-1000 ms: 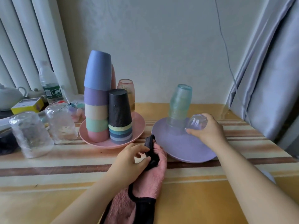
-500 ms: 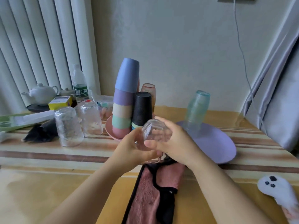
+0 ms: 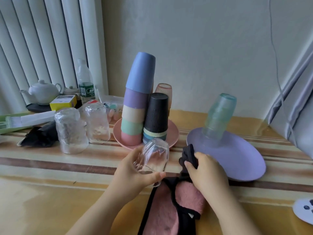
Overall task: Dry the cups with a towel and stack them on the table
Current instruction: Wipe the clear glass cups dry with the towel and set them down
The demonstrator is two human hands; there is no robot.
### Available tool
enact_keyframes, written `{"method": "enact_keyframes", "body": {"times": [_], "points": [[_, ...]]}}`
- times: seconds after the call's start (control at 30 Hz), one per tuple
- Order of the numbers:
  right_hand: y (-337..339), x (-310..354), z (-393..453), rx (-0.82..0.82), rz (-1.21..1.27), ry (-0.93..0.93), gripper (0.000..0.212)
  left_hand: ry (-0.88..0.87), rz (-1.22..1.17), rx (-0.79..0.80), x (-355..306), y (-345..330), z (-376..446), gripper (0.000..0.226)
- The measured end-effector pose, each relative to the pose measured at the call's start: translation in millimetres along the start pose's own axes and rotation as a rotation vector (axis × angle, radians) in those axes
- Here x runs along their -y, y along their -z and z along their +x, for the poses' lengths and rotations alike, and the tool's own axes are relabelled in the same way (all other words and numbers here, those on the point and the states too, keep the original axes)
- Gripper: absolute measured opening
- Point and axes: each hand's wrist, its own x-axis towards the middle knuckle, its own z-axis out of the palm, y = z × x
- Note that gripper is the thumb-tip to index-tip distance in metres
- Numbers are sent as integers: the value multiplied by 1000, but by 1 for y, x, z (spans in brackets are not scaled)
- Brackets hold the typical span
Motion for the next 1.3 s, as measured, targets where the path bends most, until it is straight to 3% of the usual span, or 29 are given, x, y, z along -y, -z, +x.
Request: {"method": "enact_keyframes", "body": {"times": [0.13,0.23,0.33,0.47,0.53,0.63,0.73,0.87,0.93,1.0,1.1,1.2,1.3], "points": [[20,4,1,-289,618,74,19,17,11,-56,-1,3,6,81],[38,25,6,-319,942,199,10,24,-72,-72,-6,6,7,68],[49,43,21,-434,1000,313,15,25,-157,-115,-11,13,7,63],[68,61,50,-641,1002,365,10,70,-236,-176,-10,22,8,90],[86,65,65,-701,1033,401,11,83,-246,-185,-7,25,7,93],[94,60,69,-565,1037,458,7,95,-245,-181,-6,26,6,89],[56,48,44,-284,1049,356,12,100,-277,-178,-10,25,6,82],[3,35,6,136,868,281,22,99,-299,-149,-10,22,5,76],[-7,33,-2,168,837,331,37,104,-298,-136,-8,21,4,81],[-8,36,-7,155,981,326,47,94,-292,-123,-8,20,3,77],[-7,38,-13,203,1281,297,33,76,-296,-84,-9,19,3,65],[-12,42,-27,218,1046,445,37,54,-277,-46,-8,16,3,60],[-30,48,-36,189,933,498,64,14,-237,-24,-11,13,2,64]]}}
